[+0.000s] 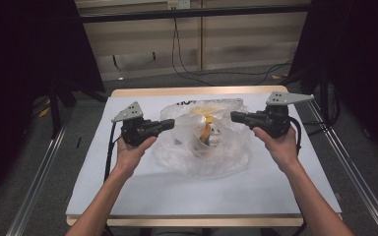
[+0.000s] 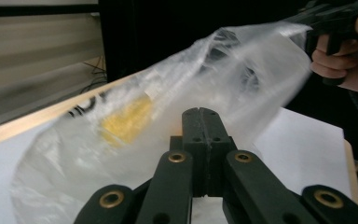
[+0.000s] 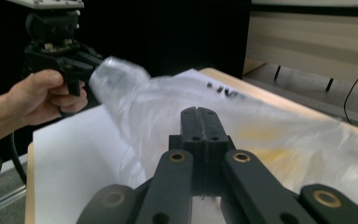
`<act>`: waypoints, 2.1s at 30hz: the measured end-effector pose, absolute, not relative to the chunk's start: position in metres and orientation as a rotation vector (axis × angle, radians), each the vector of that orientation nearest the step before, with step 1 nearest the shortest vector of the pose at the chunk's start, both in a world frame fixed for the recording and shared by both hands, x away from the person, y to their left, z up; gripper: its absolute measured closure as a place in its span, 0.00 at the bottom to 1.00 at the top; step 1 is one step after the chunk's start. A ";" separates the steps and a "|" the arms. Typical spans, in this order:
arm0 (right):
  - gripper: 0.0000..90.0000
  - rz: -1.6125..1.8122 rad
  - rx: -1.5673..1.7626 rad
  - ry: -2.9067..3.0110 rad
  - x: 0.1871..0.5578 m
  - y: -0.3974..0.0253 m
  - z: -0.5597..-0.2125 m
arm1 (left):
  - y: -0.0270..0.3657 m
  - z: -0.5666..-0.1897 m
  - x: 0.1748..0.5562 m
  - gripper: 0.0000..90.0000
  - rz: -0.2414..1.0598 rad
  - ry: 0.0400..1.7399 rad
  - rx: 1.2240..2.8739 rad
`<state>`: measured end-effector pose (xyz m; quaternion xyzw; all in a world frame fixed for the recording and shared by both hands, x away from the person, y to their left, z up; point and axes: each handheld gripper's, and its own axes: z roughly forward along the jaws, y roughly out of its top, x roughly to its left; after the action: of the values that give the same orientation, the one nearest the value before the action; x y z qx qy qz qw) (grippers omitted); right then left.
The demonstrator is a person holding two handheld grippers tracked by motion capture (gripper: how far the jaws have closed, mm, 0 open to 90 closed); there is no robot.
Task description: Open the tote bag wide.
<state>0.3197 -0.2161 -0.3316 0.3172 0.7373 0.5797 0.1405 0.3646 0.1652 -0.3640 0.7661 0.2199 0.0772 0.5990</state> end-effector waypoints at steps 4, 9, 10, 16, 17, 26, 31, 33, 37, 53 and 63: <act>1.00 1.684 0.896 2.109 0.328 -0.212 -0.323 | 0.158 -0.359 0.376 1.00 0.182 0.516 1.783; 1.00 1.696 0.873 2.089 0.334 -0.209 -0.311 | 0.147 -0.349 0.383 1.00 0.184 0.503 1.776; 1.00 1.705 0.867 2.082 0.335 -0.209 -0.308 | 0.145 -0.347 0.384 1.00 0.190 0.499 1.779; 1.00 1.721 0.864 2.065 0.343 -0.206 -0.299 | 0.124 -0.336 0.387 1.00 0.182 0.445 1.785; 1.00 1.722 0.868 2.067 0.346 -0.205 -0.301 | 0.120 -0.338 0.388 1.00 0.175 0.447 1.790; 1.00 1.656 0.967 2.177 0.364 -0.199 -0.355 | 0.116 -0.404 0.406 1.00 0.120 0.587 1.898; 1.00 1.562 1.011 2.249 0.371 -0.197 -0.387 | 0.117 -0.434 0.415 1.00 0.108 0.651 1.985; 1.00 1.533 1.039 2.270 0.374 -0.200 -0.402 | 0.120 -0.445 0.417 1.00 0.113 0.668 2.022; 1.00 1.469 1.106 2.319 0.379 -0.206 -0.431 | 0.123 -0.465 0.421 1.00 0.118 0.697 2.100; 1.00 1.259 1.283 2.360 0.386 -0.241 -0.494 | 0.164 -0.488 0.419 1.00 0.123 0.722 2.185; 1.00 1.169 1.309 2.329 0.379 -0.258 -0.491 | 0.185 -0.487 0.413 1.00 0.160 0.767 2.172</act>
<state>0.3793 -0.2583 -0.4909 0.4461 0.7935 0.3983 0.1126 0.4132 0.1853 -0.4871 0.8604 0.3037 0.0632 0.4043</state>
